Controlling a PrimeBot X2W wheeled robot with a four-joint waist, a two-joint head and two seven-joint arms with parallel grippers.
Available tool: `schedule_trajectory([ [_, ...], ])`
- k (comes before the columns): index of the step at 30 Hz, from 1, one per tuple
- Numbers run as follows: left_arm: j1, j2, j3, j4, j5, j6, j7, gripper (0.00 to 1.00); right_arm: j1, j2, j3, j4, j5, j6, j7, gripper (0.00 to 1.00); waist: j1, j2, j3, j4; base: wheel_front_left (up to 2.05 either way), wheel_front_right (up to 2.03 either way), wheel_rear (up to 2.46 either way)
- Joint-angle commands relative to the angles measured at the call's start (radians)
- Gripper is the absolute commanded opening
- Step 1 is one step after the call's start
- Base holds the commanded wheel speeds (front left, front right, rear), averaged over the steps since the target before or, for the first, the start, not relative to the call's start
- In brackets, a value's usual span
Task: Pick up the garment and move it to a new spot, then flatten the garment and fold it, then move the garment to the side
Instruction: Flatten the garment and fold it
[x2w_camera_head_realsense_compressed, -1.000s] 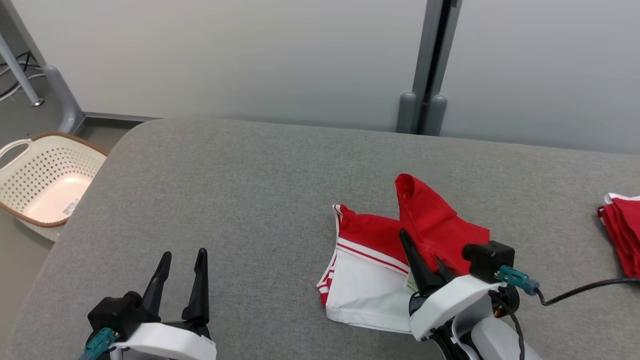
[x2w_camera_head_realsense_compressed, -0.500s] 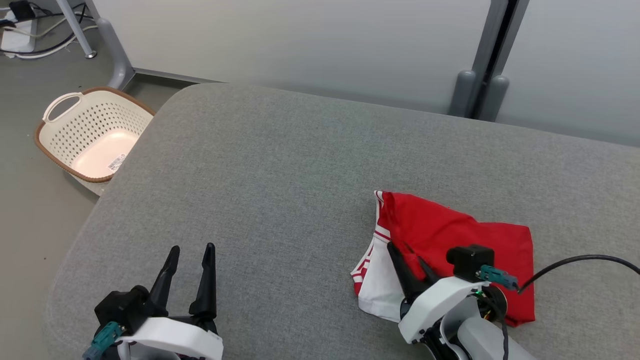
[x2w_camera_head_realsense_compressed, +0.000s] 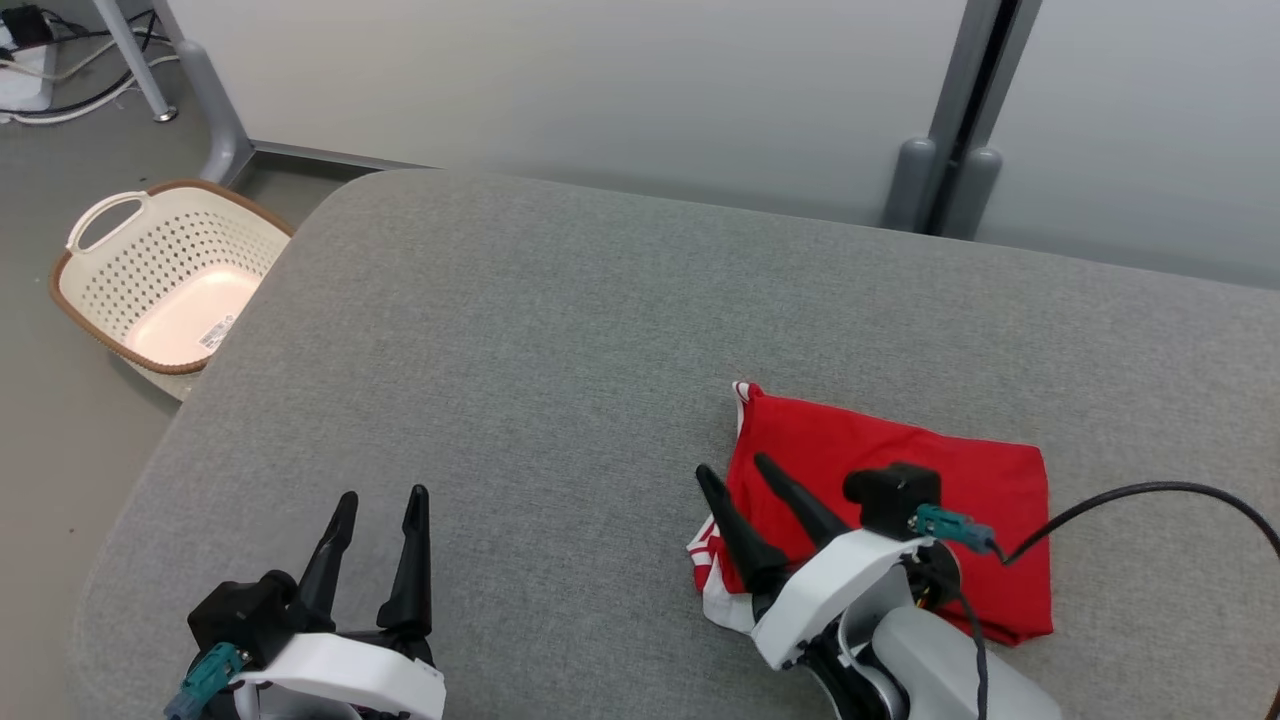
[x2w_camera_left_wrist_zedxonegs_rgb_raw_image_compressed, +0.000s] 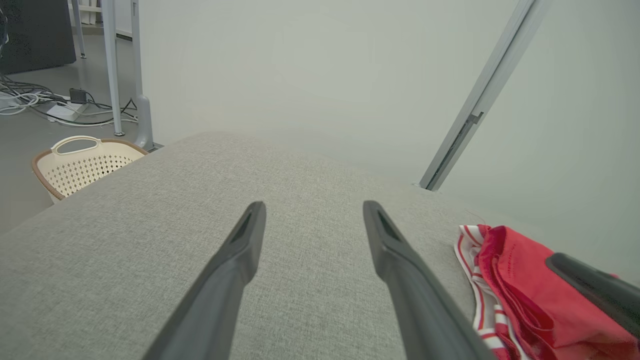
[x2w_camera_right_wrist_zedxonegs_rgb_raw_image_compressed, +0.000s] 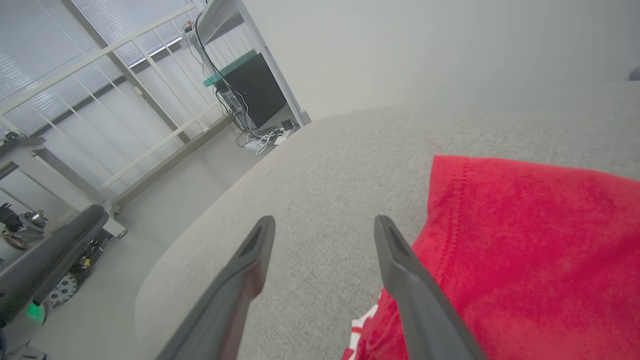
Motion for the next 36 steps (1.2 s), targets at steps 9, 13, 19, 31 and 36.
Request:
schedule_trajectory([
  [9, -0.012, 0.003, 0.028, -0.038, 0.005, -0.002, -0.001, 1.00, 0.028, -0.080, -0.266, -0.076, -0.294, -0.001, -0.005, 1.00, 0.0000, 0.0000, -0.026, -0.123, 0.00, 0.00, 0.00],
  [13, -0.009, 0.004, 0.033, -0.058, 0.006, -0.001, -0.001, 1.00, 0.087, -0.138, -0.379, -0.169, -0.399, -0.001, -0.004, 1.00, 0.0000, 0.0000, -0.033, -0.169, 0.00, 0.00, 0.00],
  [19, -0.002, 0.004, 0.045, -0.089, 0.008, 0.003, -0.001, 1.00, 0.194, -0.167, -0.519, -0.309, -0.544, 0.000, -0.004, 1.00, 0.0000, 0.0000, -0.036, -0.222, 0.00, 0.00, 0.00],
  [31, 0.019, 0.004, 0.041, -0.113, 0.021, 0.013, -0.001, 1.00, 0.353, -0.105, -0.673, -0.448, -0.684, -0.001, -0.004, 1.00, 0.0000, 0.0000, -0.027, -0.270, 0.00, 0.00, 0.00],
  [36, 0.018, 0.004, 0.044, -0.116, 0.015, 0.017, -0.001, 1.00, 0.365, -0.091, -0.681, -0.453, -0.694, -0.001, -0.004, 1.00, 0.0000, 0.0000, -0.021, -0.271, 0.00, 0.00, 0.00],
])
